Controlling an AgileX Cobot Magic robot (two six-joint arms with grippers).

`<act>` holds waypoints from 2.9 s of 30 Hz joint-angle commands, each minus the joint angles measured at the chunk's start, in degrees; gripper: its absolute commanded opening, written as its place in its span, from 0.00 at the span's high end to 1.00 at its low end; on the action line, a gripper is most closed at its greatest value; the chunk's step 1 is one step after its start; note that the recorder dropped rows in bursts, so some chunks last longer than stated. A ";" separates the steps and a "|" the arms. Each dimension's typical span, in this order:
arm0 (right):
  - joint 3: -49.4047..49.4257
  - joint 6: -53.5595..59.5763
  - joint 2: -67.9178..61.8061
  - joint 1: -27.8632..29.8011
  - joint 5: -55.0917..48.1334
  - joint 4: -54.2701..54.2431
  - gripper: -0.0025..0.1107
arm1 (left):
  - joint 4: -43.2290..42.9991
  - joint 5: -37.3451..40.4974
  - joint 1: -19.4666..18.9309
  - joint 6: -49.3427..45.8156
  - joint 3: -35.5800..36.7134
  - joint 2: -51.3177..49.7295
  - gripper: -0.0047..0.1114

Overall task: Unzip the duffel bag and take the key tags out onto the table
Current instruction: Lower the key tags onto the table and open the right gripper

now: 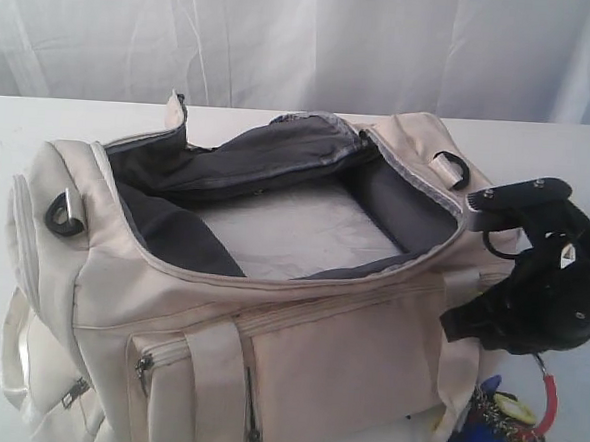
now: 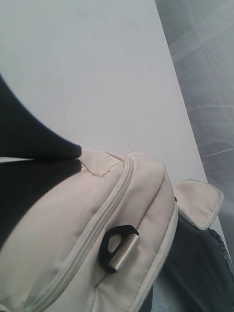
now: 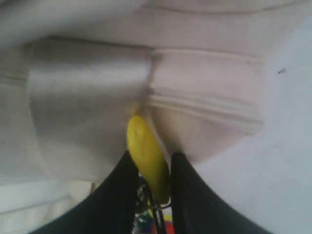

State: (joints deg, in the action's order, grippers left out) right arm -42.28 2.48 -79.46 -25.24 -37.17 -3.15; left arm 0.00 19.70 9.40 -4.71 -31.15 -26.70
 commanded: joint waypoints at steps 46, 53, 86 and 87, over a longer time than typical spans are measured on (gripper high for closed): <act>-8.36 6.28 -7.45 0.09 -9.02 3.79 0.73 | 0.00 0.10 -0.07 0.01 0.48 0.39 0.95; -8.60 6.28 -6.74 0.09 -9.23 4.01 0.51 | 0.00 0.22 -0.07 0.01 0.48 0.39 0.95; -0.38 7.87 6.23 0.09 -20.87 -3.31 0.98 | 0.00 0.00 -0.07 0.22 0.48 0.39 0.95; 0.53 7.87 5.63 0.09 -19.65 -3.83 0.98 | 0.00 0.00 -0.07 0.22 0.48 0.39 0.95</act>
State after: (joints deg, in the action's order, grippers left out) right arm -44.75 9.61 -72.68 -25.24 -61.23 -5.96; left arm 0.00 19.59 9.40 -4.71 -31.15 -26.70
